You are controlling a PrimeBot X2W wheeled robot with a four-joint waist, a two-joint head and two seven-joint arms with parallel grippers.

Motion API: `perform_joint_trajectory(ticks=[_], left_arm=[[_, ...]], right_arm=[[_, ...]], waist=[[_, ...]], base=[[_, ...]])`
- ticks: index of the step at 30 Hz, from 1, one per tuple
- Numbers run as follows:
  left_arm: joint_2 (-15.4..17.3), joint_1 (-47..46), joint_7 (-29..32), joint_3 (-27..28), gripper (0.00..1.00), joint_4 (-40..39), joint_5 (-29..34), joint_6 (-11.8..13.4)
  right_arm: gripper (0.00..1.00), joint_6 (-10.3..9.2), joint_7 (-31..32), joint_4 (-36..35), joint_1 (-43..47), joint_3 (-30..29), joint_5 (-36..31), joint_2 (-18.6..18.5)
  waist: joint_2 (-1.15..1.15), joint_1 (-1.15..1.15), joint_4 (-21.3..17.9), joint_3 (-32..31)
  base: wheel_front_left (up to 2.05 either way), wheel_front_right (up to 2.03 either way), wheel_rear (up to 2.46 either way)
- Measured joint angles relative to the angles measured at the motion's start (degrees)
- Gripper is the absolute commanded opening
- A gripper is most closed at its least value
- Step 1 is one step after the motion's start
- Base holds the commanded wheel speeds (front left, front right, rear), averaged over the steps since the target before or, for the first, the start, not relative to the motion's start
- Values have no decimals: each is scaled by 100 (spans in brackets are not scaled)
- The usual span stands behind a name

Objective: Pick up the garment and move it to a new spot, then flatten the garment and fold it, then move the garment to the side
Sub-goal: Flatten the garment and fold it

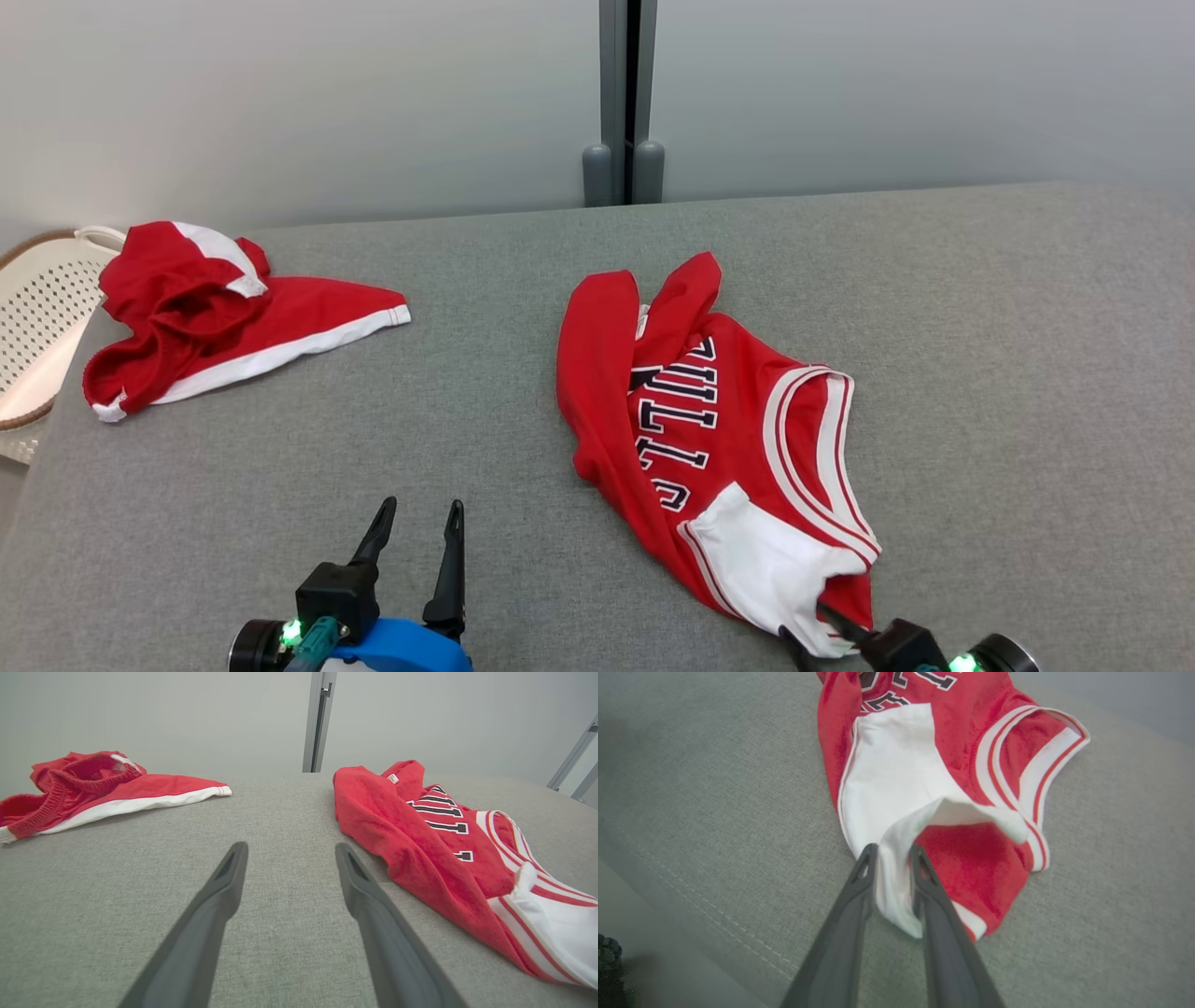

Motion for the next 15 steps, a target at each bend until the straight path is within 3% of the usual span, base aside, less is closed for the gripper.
perform_joint_trajectory(ticks=[6, 11, 15], left_arm=[[-23, 44, 0, -22, 100, 7, -10, -1], [-37, 58, 1, -51, 100, -8, -23, -1], [-48, -5, 1, -80, 100, -27, -23, -4]], right_arm=[[100, 0, 125, -533, 295, -762, 756, 107], [100, 0, 492, -905, 149, -1505, 675, -40], [100, 0, 895, -766, -331, -1733, 575, 33]], waist=[[0, 0, 56, -111], [0, 0, 184, -66], [1, 1, 334, 48]], base=[[0, 0, 0], [0, 0, 0], [0, 0, 0]])
